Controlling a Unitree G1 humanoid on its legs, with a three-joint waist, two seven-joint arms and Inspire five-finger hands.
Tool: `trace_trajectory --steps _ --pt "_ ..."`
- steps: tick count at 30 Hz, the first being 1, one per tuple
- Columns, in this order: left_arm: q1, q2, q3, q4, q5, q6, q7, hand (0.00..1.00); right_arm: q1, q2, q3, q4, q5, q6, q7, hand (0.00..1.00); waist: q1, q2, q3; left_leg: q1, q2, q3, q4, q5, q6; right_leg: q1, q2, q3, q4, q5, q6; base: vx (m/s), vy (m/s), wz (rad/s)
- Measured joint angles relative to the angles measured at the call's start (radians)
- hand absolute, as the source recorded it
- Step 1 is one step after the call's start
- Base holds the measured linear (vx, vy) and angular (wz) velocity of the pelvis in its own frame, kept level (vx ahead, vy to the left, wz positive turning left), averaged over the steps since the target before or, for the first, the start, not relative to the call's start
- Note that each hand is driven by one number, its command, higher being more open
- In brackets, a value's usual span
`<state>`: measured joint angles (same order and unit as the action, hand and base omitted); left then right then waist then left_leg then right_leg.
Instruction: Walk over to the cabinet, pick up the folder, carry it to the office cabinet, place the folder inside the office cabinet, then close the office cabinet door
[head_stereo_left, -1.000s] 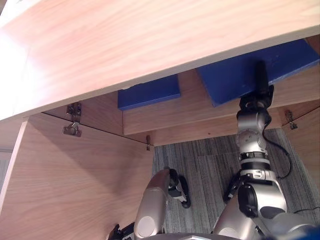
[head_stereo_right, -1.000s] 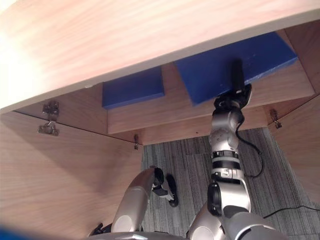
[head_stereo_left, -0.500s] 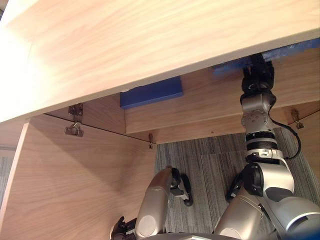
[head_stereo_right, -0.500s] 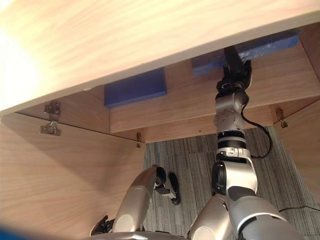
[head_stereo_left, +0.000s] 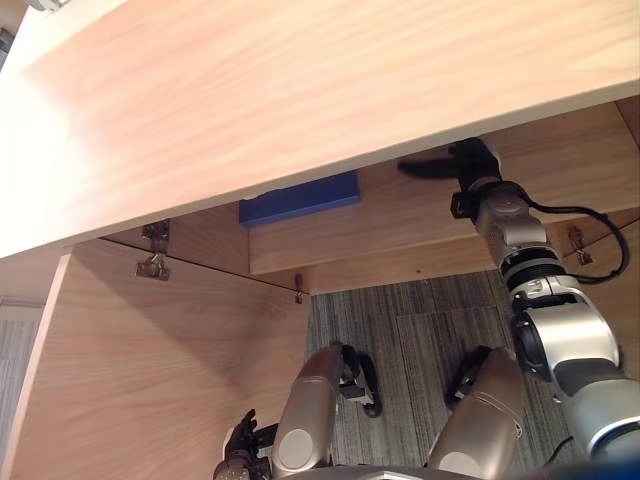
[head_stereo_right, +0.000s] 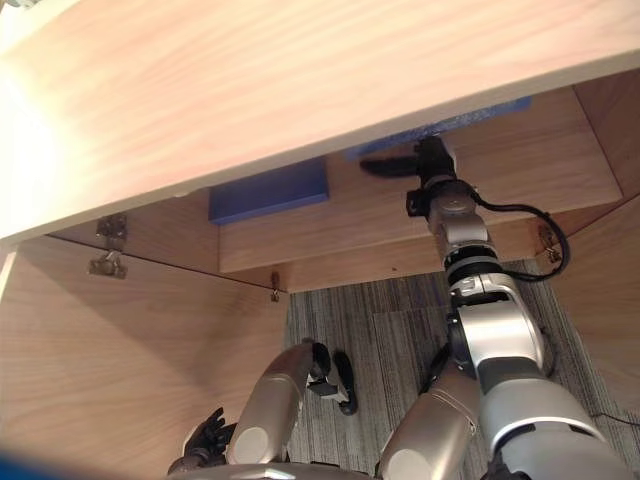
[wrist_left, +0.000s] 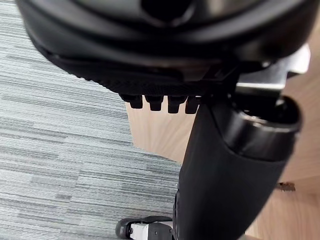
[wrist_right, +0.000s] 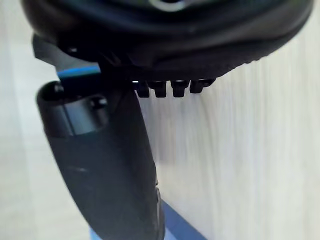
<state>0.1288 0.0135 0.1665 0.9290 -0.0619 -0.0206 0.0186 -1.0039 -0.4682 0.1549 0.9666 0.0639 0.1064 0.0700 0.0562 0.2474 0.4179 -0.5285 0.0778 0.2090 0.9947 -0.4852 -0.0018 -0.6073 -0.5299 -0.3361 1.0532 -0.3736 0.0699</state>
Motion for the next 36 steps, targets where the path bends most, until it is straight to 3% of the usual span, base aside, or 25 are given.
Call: trace_trajectory --steps 3,14,19,21,25,36 --pt "0.001 0.029 -0.042 -0.004 0.046 0.000 -0.027 1.00 0.002 -0.017 0.024 0.036 -0.150 -0.034 0.066 1.00 0.002 0.000 -0.002 0.021 0.001 -0.002 -0.024 0.011 -0.005 0.025 0.005 -0.013 -0.022 0.004 -0.004 0.03 -0.081 0.03" --pt "0.001 0.058 -0.085 0.003 0.073 0.002 -0.052 1.00 0.067 -0.033 0.028 0.076 -0.217 -0.071 0.117 1.00 0.025 -0.016 -0.047 0.059 0.006 0.006 -0.076 0.024 -0.010 0.067 0.023 -0.026 -0.080 0.025 0.000 0.04 -0.030 -0.02" --pt "0.003 0.096 -0.129 0.015 0.075 0.008 -0.051 1.00 0.192 0.010 0.157 -0.003 -0.573 -0.106 0.087 1.00 0.024 -0.057 -0.066 0.086 0.015 0.014 -0.101 0.026 -0.014 0.089 0.043 -0.029 -0.114 0.037 0.004 0.04 -0.017 -0.07" --pt "0.005 0.105 -0.143 0.025 0.076 0.008 -0.050 1.00 0.243 0.016 0.182 -0.015 -0.637 -0.119 0.086 1.00 0.023 -0.066 -0.070 0.117 0.016 0.014 -0.119 0.028 -0.017 0.124 0.052 -0.035 -0.138 0.044 0.008 0.05 -0.006 -0.07" --pt "0.007 0.121 -0.148 0.039 0.075 0.009 -0.055 1.00 0.290 0.039 0.180 -0.013 -0.658 -0.130 0.086 1.00 0.023 -0.093 -0.084 0.136 0.020 0.021 -0.151 0.040 -0.019 0.142 0.070 -0.038 -0.177 0.063 0.009 0.03 0.001 -0.07" --pt "0.006 0.136 -0.184 0.077 0.072 0.014 -0.088 1.00 0.351 0.074 0.119 0.031 -0.661 -0.123 0.103 1.00 0.026 -0.108 -0.084 0.220 0.010 0.023 -0.207 0.065 -0.013 0.235 0.083 -0.051 -0.248 0.100 0.020 0.00 -0.002 -0.01"
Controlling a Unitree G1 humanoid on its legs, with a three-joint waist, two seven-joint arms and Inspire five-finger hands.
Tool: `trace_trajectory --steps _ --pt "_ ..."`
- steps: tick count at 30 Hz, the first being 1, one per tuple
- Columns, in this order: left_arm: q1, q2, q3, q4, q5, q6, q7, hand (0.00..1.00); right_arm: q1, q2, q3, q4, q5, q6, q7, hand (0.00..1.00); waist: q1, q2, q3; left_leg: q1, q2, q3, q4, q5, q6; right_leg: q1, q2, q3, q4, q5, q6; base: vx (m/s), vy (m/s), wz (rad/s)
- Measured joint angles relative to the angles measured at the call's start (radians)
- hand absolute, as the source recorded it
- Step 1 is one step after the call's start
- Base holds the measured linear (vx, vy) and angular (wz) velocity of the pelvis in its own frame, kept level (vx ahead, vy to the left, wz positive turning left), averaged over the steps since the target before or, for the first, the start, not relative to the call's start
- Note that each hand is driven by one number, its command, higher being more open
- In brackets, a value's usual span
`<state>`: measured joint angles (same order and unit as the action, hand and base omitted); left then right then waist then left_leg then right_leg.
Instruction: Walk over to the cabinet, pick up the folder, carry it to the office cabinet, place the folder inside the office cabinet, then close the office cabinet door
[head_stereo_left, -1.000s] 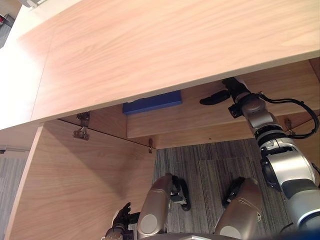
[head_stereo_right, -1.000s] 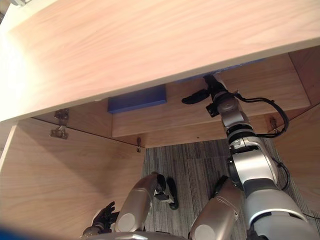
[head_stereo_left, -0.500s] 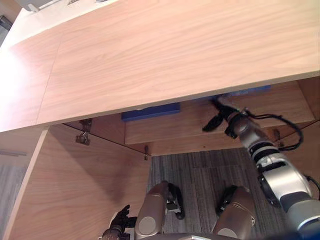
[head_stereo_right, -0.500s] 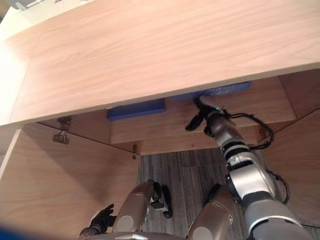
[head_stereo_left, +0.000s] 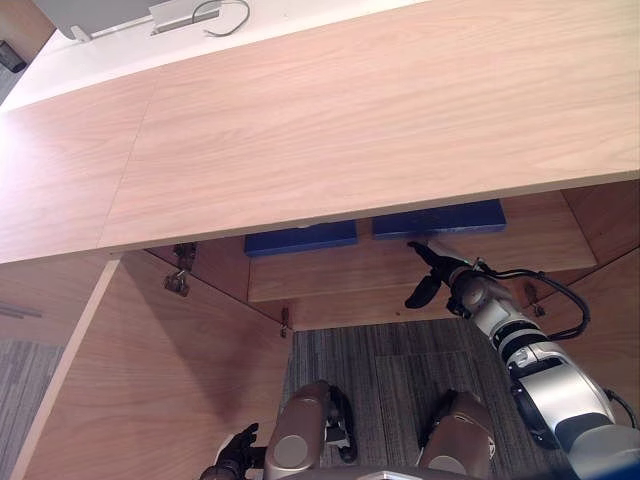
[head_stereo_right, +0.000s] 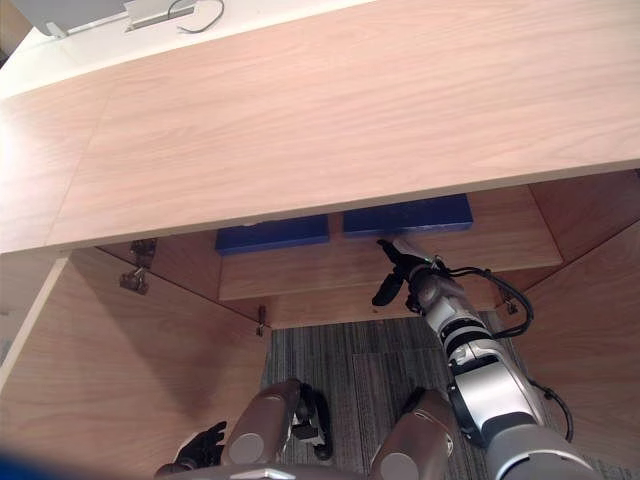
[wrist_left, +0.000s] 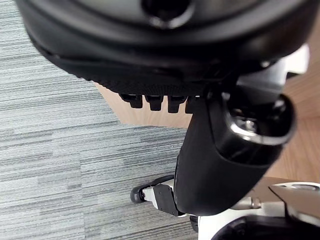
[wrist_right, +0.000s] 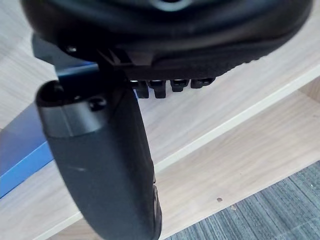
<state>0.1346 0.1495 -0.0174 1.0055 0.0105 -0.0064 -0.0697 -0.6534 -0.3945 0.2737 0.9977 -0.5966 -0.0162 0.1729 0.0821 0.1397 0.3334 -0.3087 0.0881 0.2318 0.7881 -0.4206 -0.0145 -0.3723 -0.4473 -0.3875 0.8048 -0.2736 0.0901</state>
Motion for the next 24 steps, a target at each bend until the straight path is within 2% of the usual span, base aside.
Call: trace_trajectory --steps 4,8,11,12,14,16,18,19,21,22,24 --pt "0.002 0.004 -0.006 0.002 0.000 0.017 -0.005 1.00 0.002 0.028 0.002 0.000 0.009 0.017 0.017 1.00 0.000 -0.013 -0.004 0.024 0.003 0.003 -0.090 0.052 -0.005 0.027 0.039 -0.018 -0.101 0.053 -0.010 0.00 -0.035 -0.08" --pt "0.006 0.015 -0.006 0.002 0.000 0.026 -0.009 1.00 0.009 0.064 0.003 0.001 0.020 0.038 0.026 1.00 0.003 -0.030 -0.012 0.058 0.011 0.005 -0.234 0.136 -0.016 0.072 0.105 -0.052 -0.270 0.137 -0.026 0.01 -0.056 -0.06" --pt "0.017 0.023 0.004 -0.001 0.000 0.035 -0.014 1.00 0.015 0.087 0.001 0.019 0.060 0.039 0.043 1.00 0.006 -0.041 -0.020 0.091 0.032 -0.001 -0.340 0.197 -0.035 0.139 0.183 -0.087 -0.445 0.218 -0.041 0.03 -0.094 -0.04" --pt "0.025 0.025 0.017 -0.003 0.001 0.039 -0.015 1.00 0.021 0.104 -0.006 0.031 0.087 0.041 0.044 1.00 0.009 -0.047 -0.029 0.098 0.051 -0.003 -0.363 0.210 -0.041 0.168 0.223 -0.099 -0.521 0.251 -0.050 0.03 -0.101 -0.09" --pt "0.041 0.024 0.041 -0.021 0.002 0.042 -0.015 1.00 0.031 0.134 -0.049 0.041 0.092 0.043 0.040 1.00 0.014 -0.056 -0.036 0.100 0.071 -0.004 -0.363 0.211 -0.044 0.188 0.259 -0.101 -0.576 0.274 -0.058 0.03 -0.101 -0.16" --pt "0.057 0.021 0.063 -0.044 0.009 0.047 -0.009 1.00 0.052 0.178 -0.134 0.044 0.091 0.048 -0.007 1.00 0.020 -0.062 -0.040 0.099 0.090 -0.003 -0.341 0.208 -0.051 0.207 0.291 -0.095 -0.613 0.290 -0.066 0.04 -0.073 -0.26" --pt "0.075 -0.008 0.082 -0.077 0.010 0.056 0.030 1.00 0.114 0.244 -0.227 0.010 0.127 0.098 -0.166 1.00 0.031 -0.064 -0.039 0.084 0.101 -0.039 -0.235 0.204 -0.055 0.204 0.303 -0.041 -0.587 0.280 -0.072 0.02 -0.015 -0.58" --pt "0.079 -0.016 0.082 -0.087 0.010 0.055 0.041 1.00 0.140 0.254 -0.241 -0.011 0.128 0.106 -0.201 1.00 0.031 -0.064 -0.039 0.078 0.099 -0.058 -0.202 0.204 -0.055 0.201 0.305 -0.024 -0.574 0.275 -0.071 0.00 0.017 -0.75" --pt "0.086 -0.028 0.082 -0.095 0.033 0.054 0.083 1.00 0.274 0.282 -0.317 -0.132 0.172 0.124 -0.321 1.00 0.020 -0.065 -0.039 0.072 0.098 -0.111 -0.113 0.201 -0.060 0.203 0.317 0.025 -0.550 0.260 -0.069 -0.02 0.057 -0.70" --pt "0.086 -0.028 0.081 -0.095 0.044 0.054 0.090 1.00 0.310 0.289 -0.348 -0.172 0.187 0.126 -0.347 1.00 0.017 -0.065 -0.040 0.076 0.100 -0.115 -0.105 0.197 -0.066 0.203 0.323 0.037 -0.551 0.260 -0.069 -0.03 0.083 -0.61" --pt "0.099 -0.032 0.078 -0.095 0.093 0.056 0.113 1.00 0.430 0.320 -0.452 -0.328 0.299 0.123 -0.440 1.00 -0.021 -0.064 -0.049 0.121 0.116 -0.108 -0.174 0.142 -0.086 0.207 0.353 0.065 -0.601 0.295 -0.061 -0.03 0.091 -0.47"
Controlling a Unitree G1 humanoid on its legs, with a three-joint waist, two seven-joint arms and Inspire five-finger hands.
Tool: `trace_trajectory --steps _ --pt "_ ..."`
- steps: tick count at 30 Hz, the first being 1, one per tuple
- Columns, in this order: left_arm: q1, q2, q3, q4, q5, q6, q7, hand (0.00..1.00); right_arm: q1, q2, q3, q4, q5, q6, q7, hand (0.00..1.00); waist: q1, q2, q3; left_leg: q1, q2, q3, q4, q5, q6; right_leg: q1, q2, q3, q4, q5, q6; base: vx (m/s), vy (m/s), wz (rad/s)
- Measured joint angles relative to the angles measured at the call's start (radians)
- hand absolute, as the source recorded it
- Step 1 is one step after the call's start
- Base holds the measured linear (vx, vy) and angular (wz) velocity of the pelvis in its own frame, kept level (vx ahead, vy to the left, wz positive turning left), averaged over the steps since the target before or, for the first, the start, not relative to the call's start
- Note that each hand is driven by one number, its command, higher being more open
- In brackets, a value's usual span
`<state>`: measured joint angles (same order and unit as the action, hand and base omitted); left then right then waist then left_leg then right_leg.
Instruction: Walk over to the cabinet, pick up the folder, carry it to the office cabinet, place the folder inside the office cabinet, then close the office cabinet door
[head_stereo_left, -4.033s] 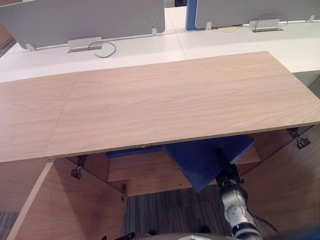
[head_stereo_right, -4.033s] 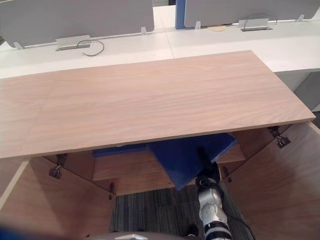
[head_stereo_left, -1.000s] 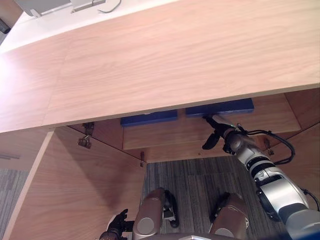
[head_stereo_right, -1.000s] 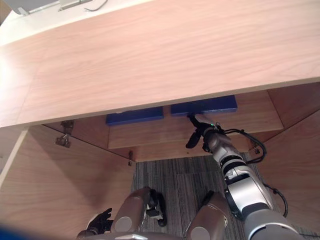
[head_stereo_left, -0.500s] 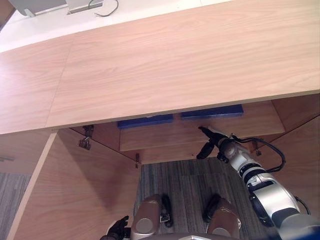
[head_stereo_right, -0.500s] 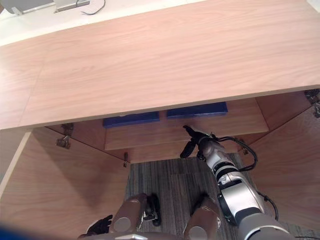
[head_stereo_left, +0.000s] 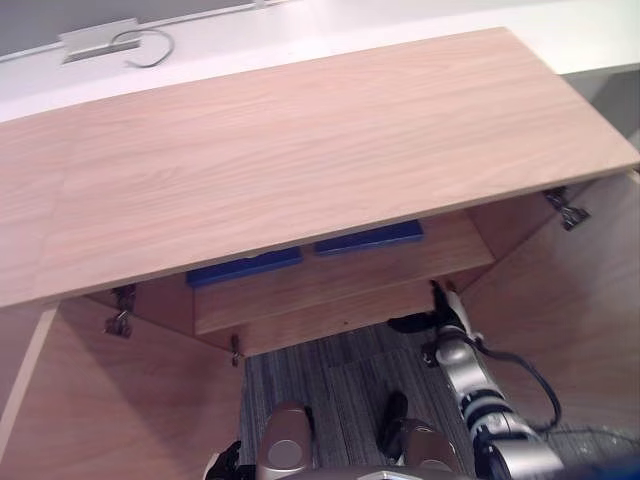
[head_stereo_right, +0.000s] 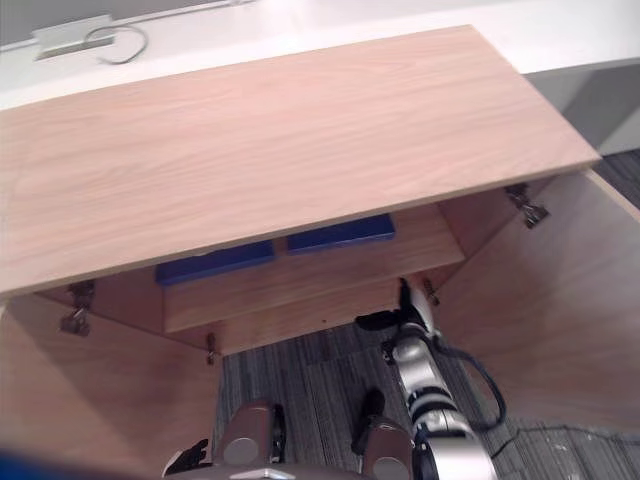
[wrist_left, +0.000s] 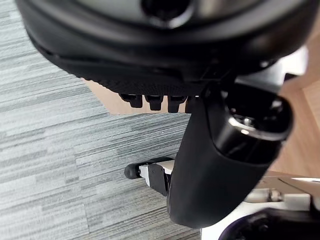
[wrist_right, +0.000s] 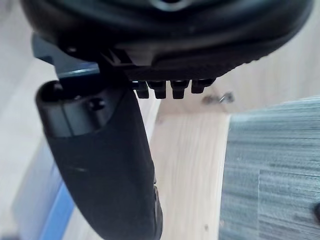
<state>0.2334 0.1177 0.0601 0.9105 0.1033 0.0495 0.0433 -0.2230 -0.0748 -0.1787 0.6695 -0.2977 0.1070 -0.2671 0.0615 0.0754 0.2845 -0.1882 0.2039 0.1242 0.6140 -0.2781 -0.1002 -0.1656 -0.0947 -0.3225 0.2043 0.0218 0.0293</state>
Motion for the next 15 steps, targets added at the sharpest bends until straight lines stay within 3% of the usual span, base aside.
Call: trace_trajectory --steps 2,3,4,6,9,12,15 --pt "0.009 0.002 -0.007 0.005 0.039 0.007 0.005 1.00 0.073 0.027 -0.074 -0.088 0.063 -0.004 -0.041 1.00 -0.026 -0.005 -0.014 0.047 0.001 0.012 -0.121 -0.033 0.005 0.008 0.021 0.004 -0.061 0.044 0.000 -0.01 0.051 -0.27" --pt "0.025 0.027 -0.012 0.016 0.049 0.008 0.007 1.00 0.148 0.066 -0.145 -0.131 0.113 -0.016 -0.078 1.00 -0.031 -0.052 -0.044 0.080 -0.031 0.042 -0.217 0.007 0.013 0.012 0.018 0.030 -0.130 0.091 0.000 -0.01 0.016 -0.36" --pt "0.035 0.038 -0.018 0.018 0.050 0.010 0.014 1.00 0.196 0.087 -0.181 -0.148 0.156 -0.031 -0.099 1.00 -0.036 -0.072 -0.062 0.101 -0.048 0.059 -0.268 0.032 0.015 0.019 0.012 0.039 -0.167 0.112 0.001 0.01 -0.003 -0.34" --pt "0.038 0.050 -0.046 0.035 0.059 0.023 0.036 1.00 0.277 0.121 -0.258 -0.167 0.270 -0.064 -0.140 1.00 -0.057 -0.089 -0.083 0.148 -0.080 0.084 -0.362 0.077 0.019 0.034 -0.002 0.059 -0.215 0.141 0.007 0.03 0.007 -0.23" --pt "0.062 0.040 -0.063 0.038 0.059 0.031 0.053 1.00 0.376 0.155 -0.311 -0.176 0.445 -0.097 -0.184 1.00 -0.071 -0.080 -0.096 0.220 -0.100 0.127 -0.464 0.120 0.023 0.045 -0.011 0.089 -0.230 0.152 0.009 0.02 0.015 -0.29" --pt "0.080 0.011 -0.053 0.039 0.061 0.047 0.081 1.00 0.478 0.151 -0.307 -0.186 0.590 -0.102 -0.195 1.00 -0.073 -0.063 -0.109 0.270 -0.095 0.176 -0.471 0.114 0.019 0.069 -0.005 0.127 -0.221 0.150 0.011 -0.01 0.029 -0.42" --pt "0.095 -0.014 -0.004 0.057 0.065 0.048 0.103 1.00 0.535 0.147 -0.286 -0.244 0.622 -0.115 -0.197 1.00 -0.075 -0.067 -0.122 0.296 -0.088 0.229 -0.446 0.089 0.024 0.064 0.002 0.173 -0.189 0.139 0.017 -0.09 0.032 -0.49"
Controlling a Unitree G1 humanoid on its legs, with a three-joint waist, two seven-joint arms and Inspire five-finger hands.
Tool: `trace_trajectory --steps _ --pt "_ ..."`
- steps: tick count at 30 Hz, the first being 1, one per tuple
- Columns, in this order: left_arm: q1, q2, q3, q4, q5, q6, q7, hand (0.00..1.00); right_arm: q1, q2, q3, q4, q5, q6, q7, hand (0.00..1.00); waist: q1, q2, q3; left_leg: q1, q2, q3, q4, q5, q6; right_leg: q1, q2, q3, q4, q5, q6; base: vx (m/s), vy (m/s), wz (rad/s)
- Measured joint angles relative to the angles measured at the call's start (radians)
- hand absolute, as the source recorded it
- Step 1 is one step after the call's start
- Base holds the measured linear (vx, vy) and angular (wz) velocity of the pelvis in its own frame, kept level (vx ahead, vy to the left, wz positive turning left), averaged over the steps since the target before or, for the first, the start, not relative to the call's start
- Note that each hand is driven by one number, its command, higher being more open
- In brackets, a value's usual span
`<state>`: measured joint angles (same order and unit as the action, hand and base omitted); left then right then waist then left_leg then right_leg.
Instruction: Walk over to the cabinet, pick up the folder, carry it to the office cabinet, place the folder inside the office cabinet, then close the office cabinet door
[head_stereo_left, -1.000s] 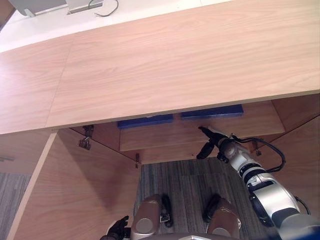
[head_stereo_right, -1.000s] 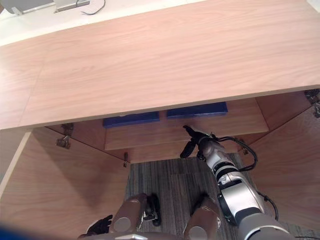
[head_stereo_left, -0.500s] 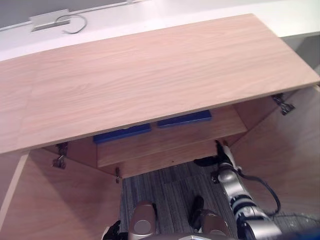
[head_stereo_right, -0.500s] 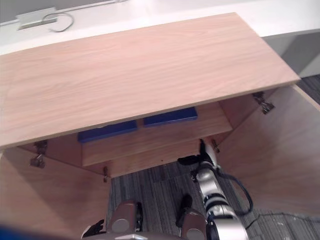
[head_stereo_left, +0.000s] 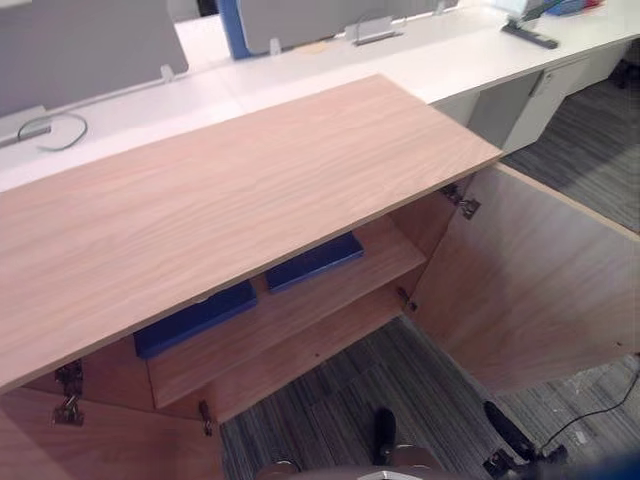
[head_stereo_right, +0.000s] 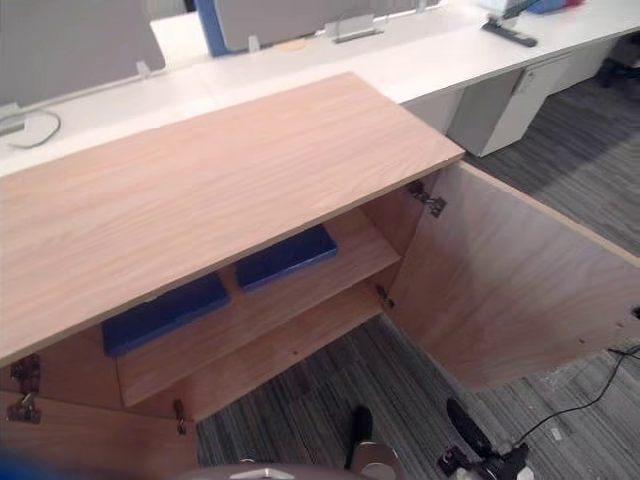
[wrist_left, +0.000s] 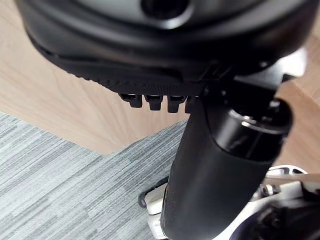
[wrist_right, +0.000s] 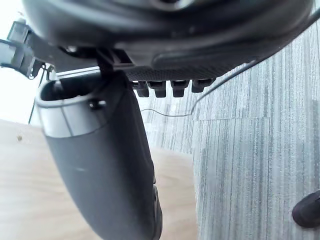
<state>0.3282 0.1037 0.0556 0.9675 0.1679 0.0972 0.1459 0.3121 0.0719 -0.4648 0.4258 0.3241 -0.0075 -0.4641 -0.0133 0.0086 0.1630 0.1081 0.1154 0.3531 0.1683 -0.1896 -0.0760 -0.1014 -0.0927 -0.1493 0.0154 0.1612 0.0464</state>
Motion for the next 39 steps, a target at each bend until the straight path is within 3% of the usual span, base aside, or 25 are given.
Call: trace_trajectory --steps 3,4,5,6,8,9,11,12,13,14,15,18,24,32,36,39 --pt "0.006 -0.013 0.044 0.018 -0.002 0.000 0.029 1.00 0.040 0.003 0.045 -0.076 0.000 -0.015 -0.005 1.00 0.004 -0.014 -0.021 0.016 0.005 0.060 0.023 -0.016 0.008 -0.020 0.004 0.014 0.024 -0.013 -0.002 -0.15 0.012 -0.54" --pt "0.010 -0.018 0.057 0.018 -0.002 0.000 0.035 1.00 0.043 0.004 0.054 -0.088 0.000 -0.015 -0.006 1.00 0.005 -0.017 -0.024 0.017 0.009 0.076 0.027 -0.019 0.008 -0.027 -0.001 -0.009 0.034 -0.031 0.005 -0.10 -0.018 -0.76" --pt "0.012 -0.031 0.085 0.020 -0.004 0.000 0.046 1.00 0.044 0.005 0.071 -0.107 0.000 -0.016 -0.007 1.00 0.007 -0.002 -0.029 0.022 0.036 0.112 0.027 -0.018 0.012 -0.042 -0.016 -0.101 0.071 -0.086 0.029 -0.05 -0.030 -0.87" --pt "0.016 -0.035 0.099 0.023 -0.013 0.000 0.059 1.00 0.049 0.007 0.097 -0.132 0.000 -0.017 -0.018 1.00 0.008 -0.004 -0.029 0.029 0.058 0.152 0.033 -0.012 0.006 -0.070 -0.057 -0.214 0.167 -0.118 -0.003 -0.02 -0.036 -0.86" --pt "0.015 -0.034 0.111 0.041 -0.021 0.000 0.069 1.00 0.068 0.010 0.106 -0.151 0.000 -0.017 -0.025 1.00 0.006 -0.007 -0.031 0.045 0.079 0.181 0.041 -0.010 -0.002 -0.074 -0.127 -0.327 0.319 -0.159 -0.055 0.02 -0.078 -0.61" --pt "0.015 -0.031 0.119 0.053 -0.020 0.001 0.081 1.00 0.080 0.011 0.106 -0.155 0.000 -0.017 -0.043 1.00 0.002 -0.017 -0.039 0.051 0.103 0.192 0.063 -0.015 -0.017 -0.059 -0.193 -0.344 0.442 -0.195 -0.064 0.05 -0.147 -0.43" --pt "0.015 -0.022 0.119 0.059 -0.020 0.001 0.093 1.00 0.082 0.011 0.105 -0.158 0.000 -0.017 -0.050 1.00 -0.003 -0.030 -0.043 0.046 0.124 0.197 0.090 -0.023 -0.040 -0.058 -0.236 -0.330 0.504 -0.242 -0.051 0.06 -0.259 -0.22" --pt "0.013 -0.016 0.119 0.060 -0.021 0.002 0.095 1.00 0.081 0.016 0.097 -0.159 0.000 -0.017 -0.050 1.00 -0.005 -0.053 -0.046 0.044 0.131 0.198 0.108 -0.029 -0.059 -0.063 -0.240 -0.319 0.524 -0.282 -0.019 0.05 -0.360 -0.17" --pt "0.011 -0.024 0.120 0.069 -0.021 0.004 0.095 1.00 0.078 0.015 0.081 -0.159 -0.001 -0.017 -0.052 1.00 0.001 -0.054 -0.057 0.045 0.132 0.202 0.106 -0.029 -0.076 -0.052 -0.214 -0.310 0.485 -0.322 0.009 0.07 -0.418 -0.32" --pt "0.006 -0.034 0.128 0.091 -0.026 0.005 0.089 1.00 0.061 0.011 0.053 -0.157 0.000 -0.016 -0.056 1.00 0.010 -0.027 -0.071 0.046 0.147 0.210 0.085 -0.018 -0.076 -0.056 -0.178 -0.308 0.453 -0.313 0.008 0.04 -0.258 -0.49" --pt "0.006 -0.040 0.143 0.101 -0.039 0.005 0.088 1.00 0.040 0.005 0.049 -0.159 -0.002 -0.016 -0.059 1.00 0.009 -0.016 -0.079 0.055 0.139 0.213 0.024 0.011 -0.045 -0.057 -0.143 -0.303 0.405 -0.299 -0.003 0.02 -0.227 -0.45" --pt "0.001 -0.036 0.142 0.128 -0.048 0.005 0.087 1.00 0.001 -0.001 0.011 -0.150 -0.009 -0.016 -0.059 1.00 0.006 -0.019 -0.079 0.093 0.114 0.187 -0.096 0.082 -0.049 -0.059 -0.112 -0.292 0.383 -0.290 -0.018 -0.04 -0.097 -0.19" --pt "0.001 -0.026 0.123 0.129 -0.053 0.005 0.089 1.00 -0.043 0.000 -0.100 -0.126 -0.020 -0.015 -0.045 1.00 0.007 -0.028 -0.078 0.101 0.075 0.147 -0.131 0.096 -0.057 -0.055 -0.129 -0.287 0.376 -0.270 -0.008 -0.06 0.022 0.03" --pt "-0.001 -0.009 0.087 0.127 -0.059 0.005 0.062 1.00 -0.146 -0.010 -0.140 -0.124 -0.073 -0.013 0.023 1.00 0.008 -0.024 -0.079 0.084 0.055 0.126 -0.135 0.104 -0.058 -0.003 -0.113 -0.293 0.227 -0.161 0.001 -0.03 0.064 0.03" --pt "0.001 -0.002 0.088 0.126 -0.059 0.001 0.041 1.00 -0.252 -0.100 -0.141 -0.087 -0.091 -0.011 0.057 1.00 0.013 -0.020 -0.079 0.081 0.045 0.120 -0.143 0.107 -0.050 0.026 -0.100 -0.293 0.143 -0.108 0.004 -0.04 0.039 0.03" --pt "0.001 -0.002 0.088 0.121 -0.060 -0.003 0.021 1.00 -0.370 -0.238 -0.106 0.005 -0.089 -0.011 0.086 1.00 0.016 -0.016 -0.070 0.072 0.037 0.098 -0.148 0.111 -0.044 0.055 -0.086 -0.292 0.062 -0.065 0.005 -0.04 -0.007 0.11"
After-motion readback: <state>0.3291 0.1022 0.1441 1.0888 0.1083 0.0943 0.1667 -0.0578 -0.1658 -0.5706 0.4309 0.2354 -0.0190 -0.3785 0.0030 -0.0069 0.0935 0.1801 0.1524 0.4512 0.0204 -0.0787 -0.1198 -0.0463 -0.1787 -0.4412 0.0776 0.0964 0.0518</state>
